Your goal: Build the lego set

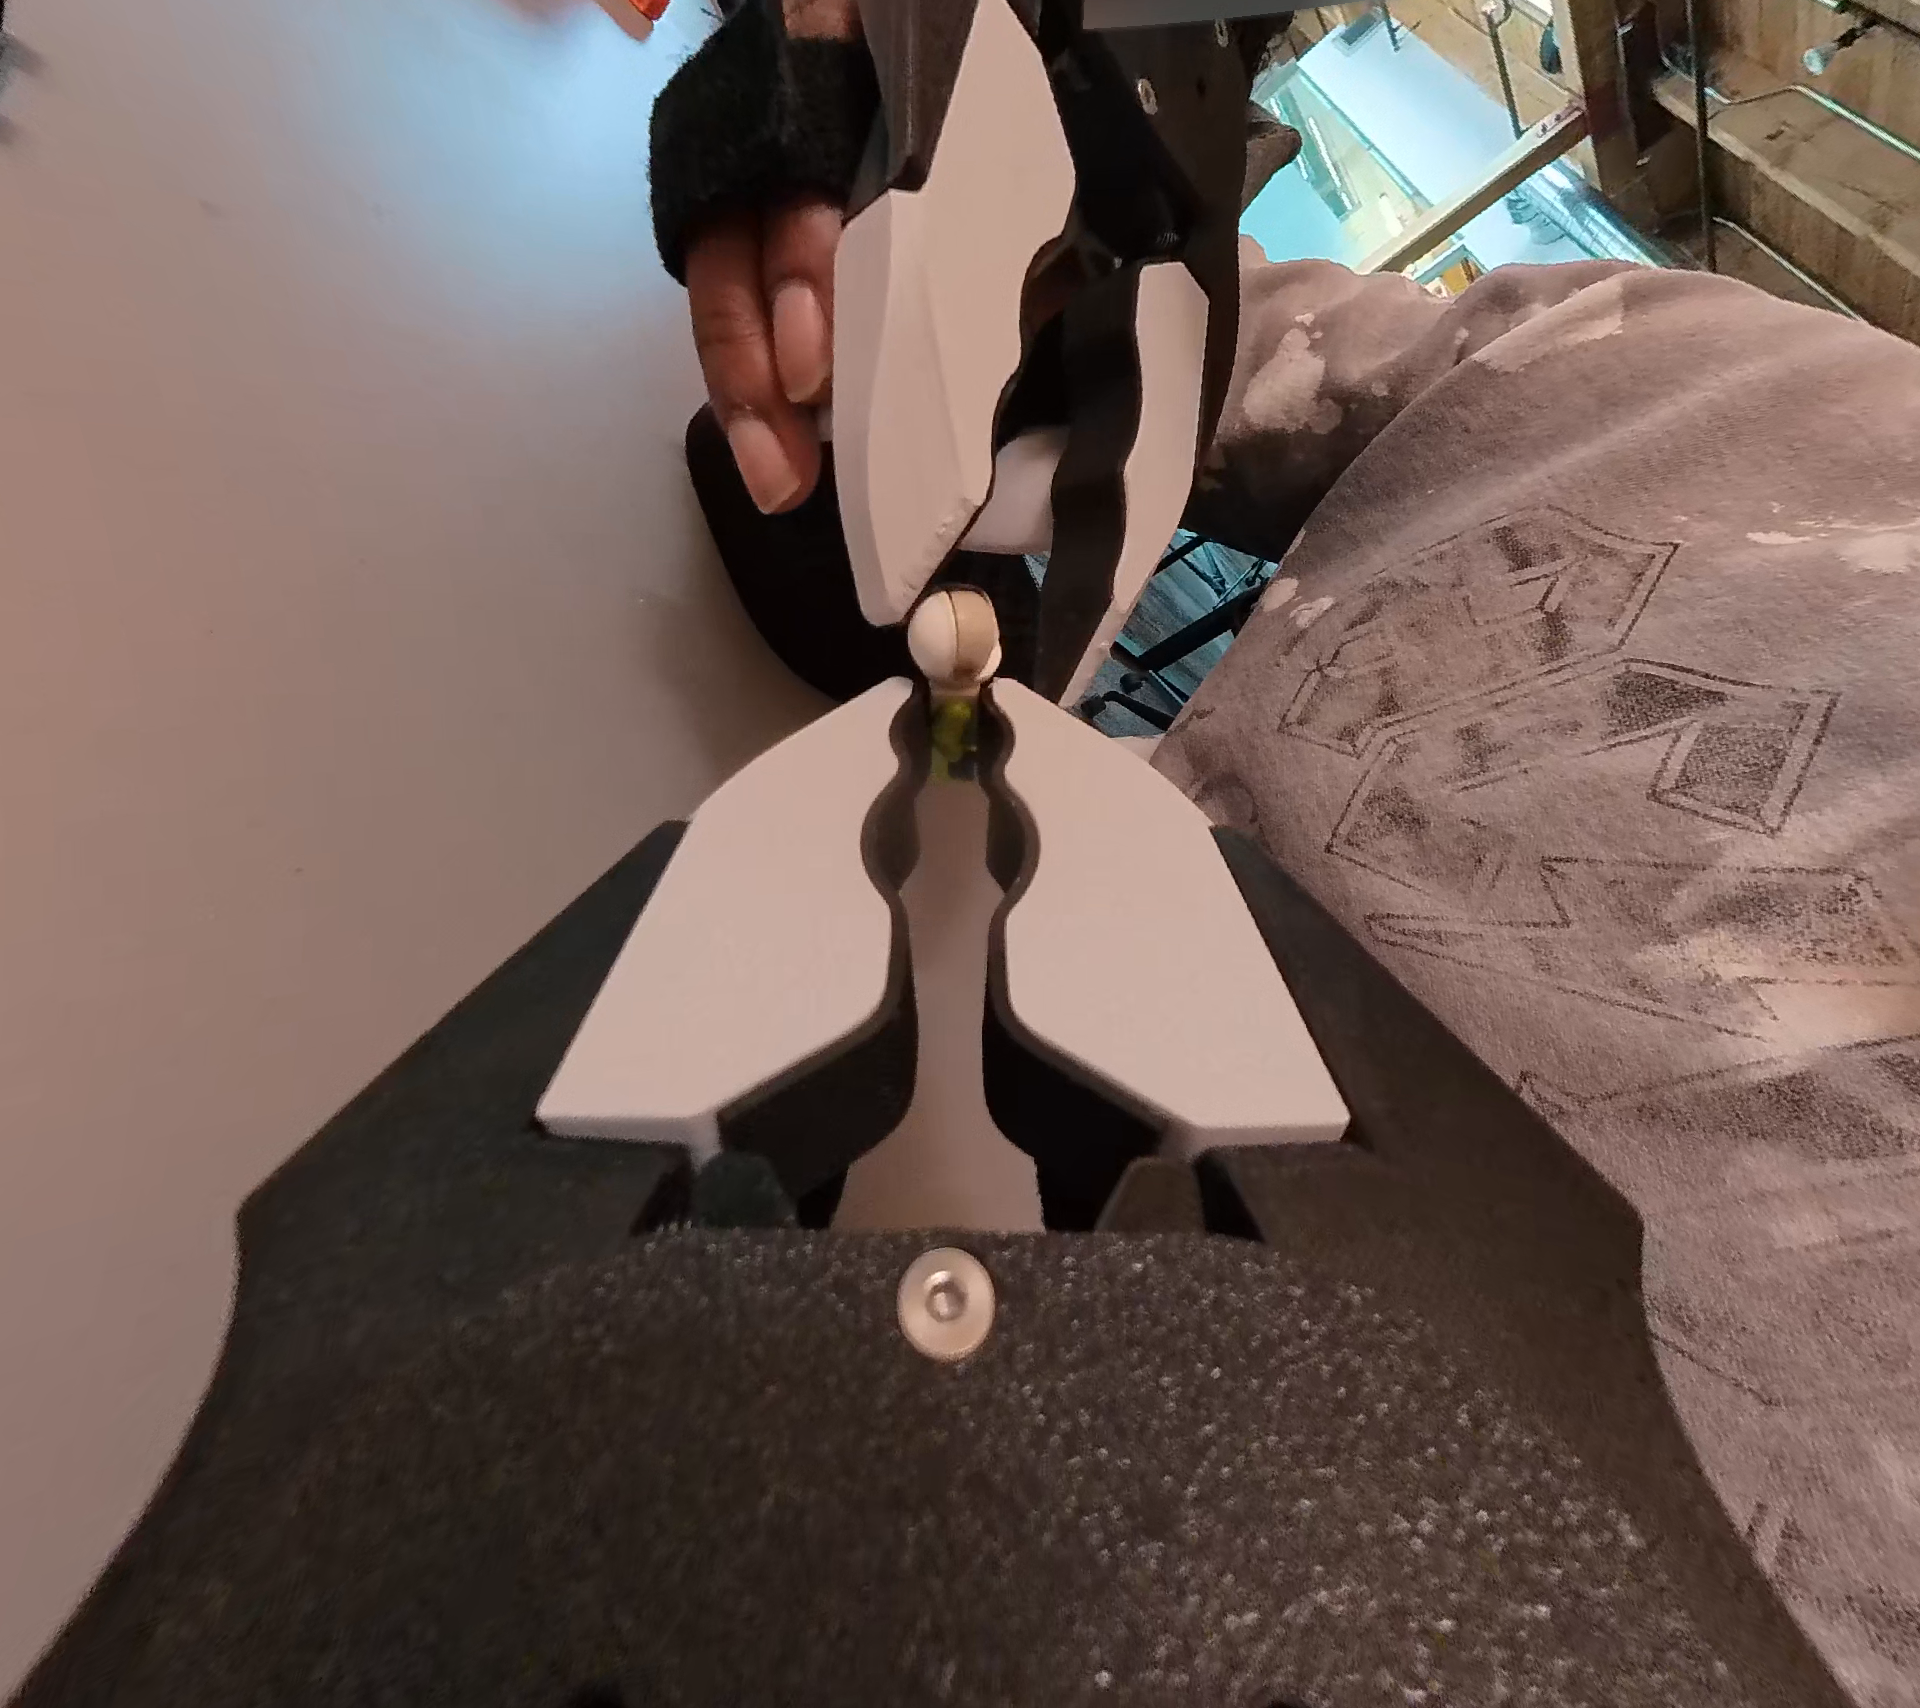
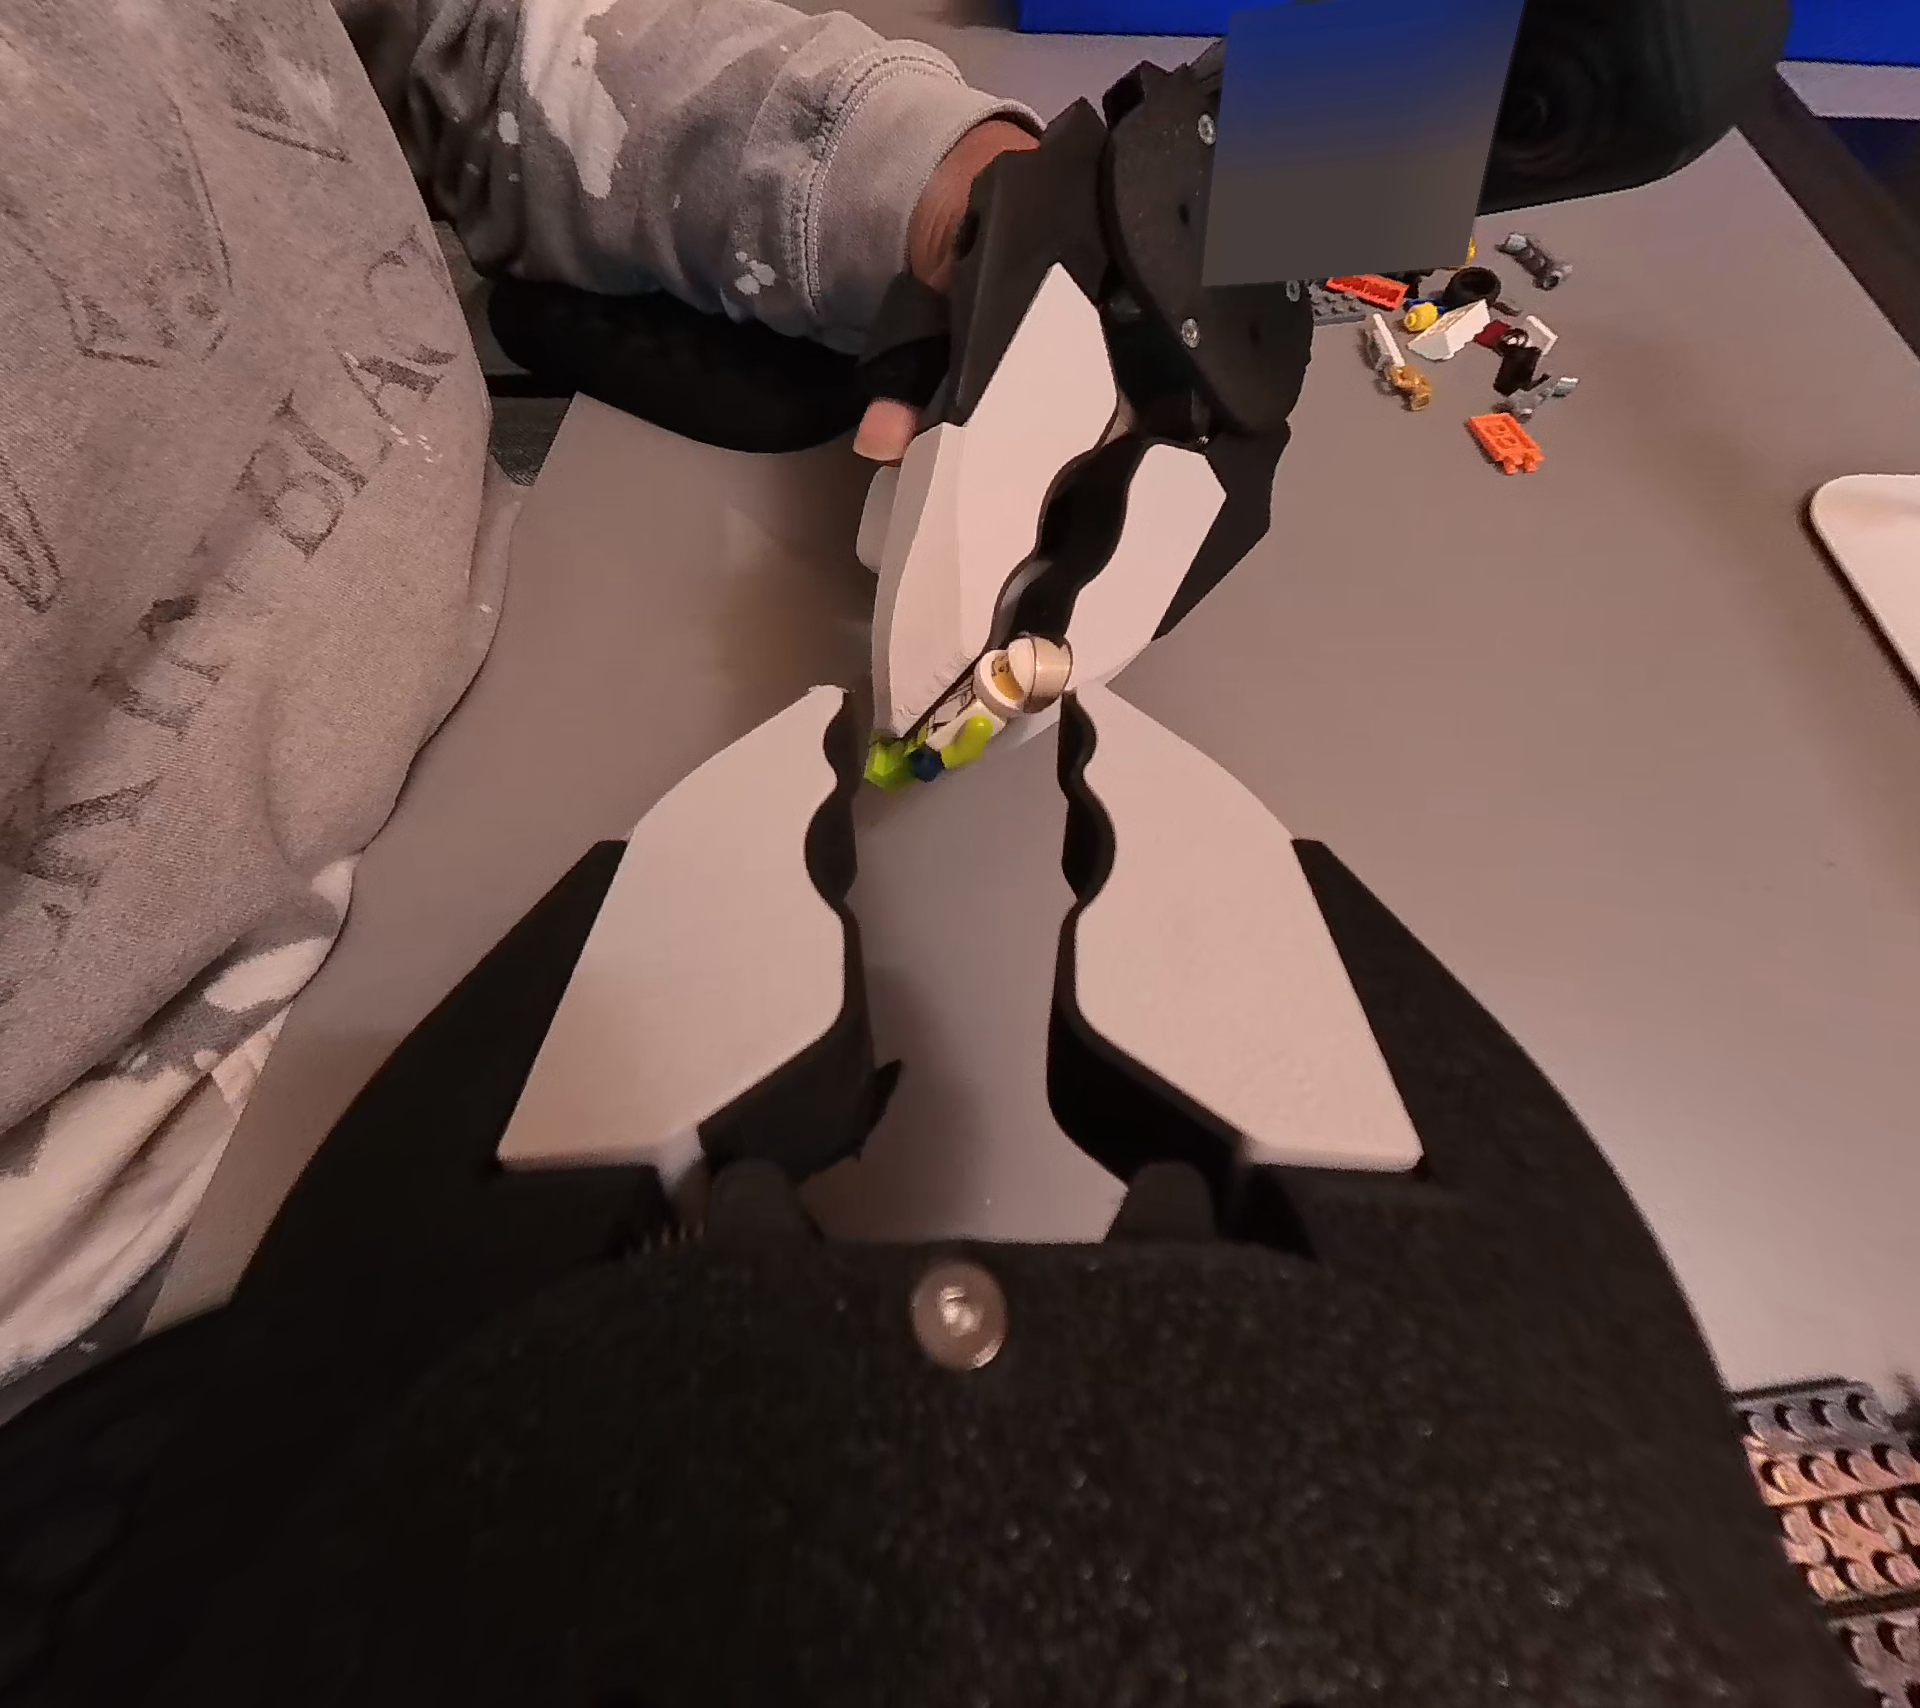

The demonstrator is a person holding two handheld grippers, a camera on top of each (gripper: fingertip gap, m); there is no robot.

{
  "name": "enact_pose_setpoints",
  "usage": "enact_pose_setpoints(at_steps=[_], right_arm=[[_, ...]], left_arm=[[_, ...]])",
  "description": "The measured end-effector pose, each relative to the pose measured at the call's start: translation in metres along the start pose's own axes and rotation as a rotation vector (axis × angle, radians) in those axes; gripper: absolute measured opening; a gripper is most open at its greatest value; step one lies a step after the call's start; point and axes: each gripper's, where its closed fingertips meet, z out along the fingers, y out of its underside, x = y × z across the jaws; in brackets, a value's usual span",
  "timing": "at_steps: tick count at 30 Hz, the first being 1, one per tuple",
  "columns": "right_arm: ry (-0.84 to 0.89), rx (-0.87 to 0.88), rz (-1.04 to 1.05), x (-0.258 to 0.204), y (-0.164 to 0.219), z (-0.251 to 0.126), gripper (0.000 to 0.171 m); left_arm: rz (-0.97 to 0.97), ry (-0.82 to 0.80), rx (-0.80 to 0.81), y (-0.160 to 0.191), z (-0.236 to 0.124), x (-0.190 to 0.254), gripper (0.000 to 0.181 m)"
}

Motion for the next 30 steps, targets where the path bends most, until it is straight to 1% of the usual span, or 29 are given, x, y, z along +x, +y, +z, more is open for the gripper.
enact_pose_setpoints(at_steps=[12,15,18,21,25,30], right_arm=[[0.024,0.005,-0.010,0.002,0.001,-0.002,0.037],[0.057,0.013,-0.060,0.005,-0.002,-0.004,0.049],[0.116,-0.018,-0.203,0.003,-0.004,0.000,0.062],[0.152,-0.073,-0.350,-0.004,-0.003,0.007,0.069],[0.190,-0.109,-0.455,-0.005,0.001,0.015,0.069],[0.242,-0.083,-0.507,-0.003,-0.001,0.016,0.054]], left_arm=[[0.000,0.000,0.002,0.000,0.000,0.000,0.008],[-0.004,0.001,0.001,0.000,0.000,0.000,0.008],[-0.026,0.016,0.006,0.000,0.000,0.001,0.008],[-0.050,0.033,-0.004,0.002,0.000,0.002,0.008],[-0.076,0.067,-0.007,0.003,0.001,0.006,0.008],[-0.090,0.091,-0.005,0.002,0.001,0.008,0.008]])
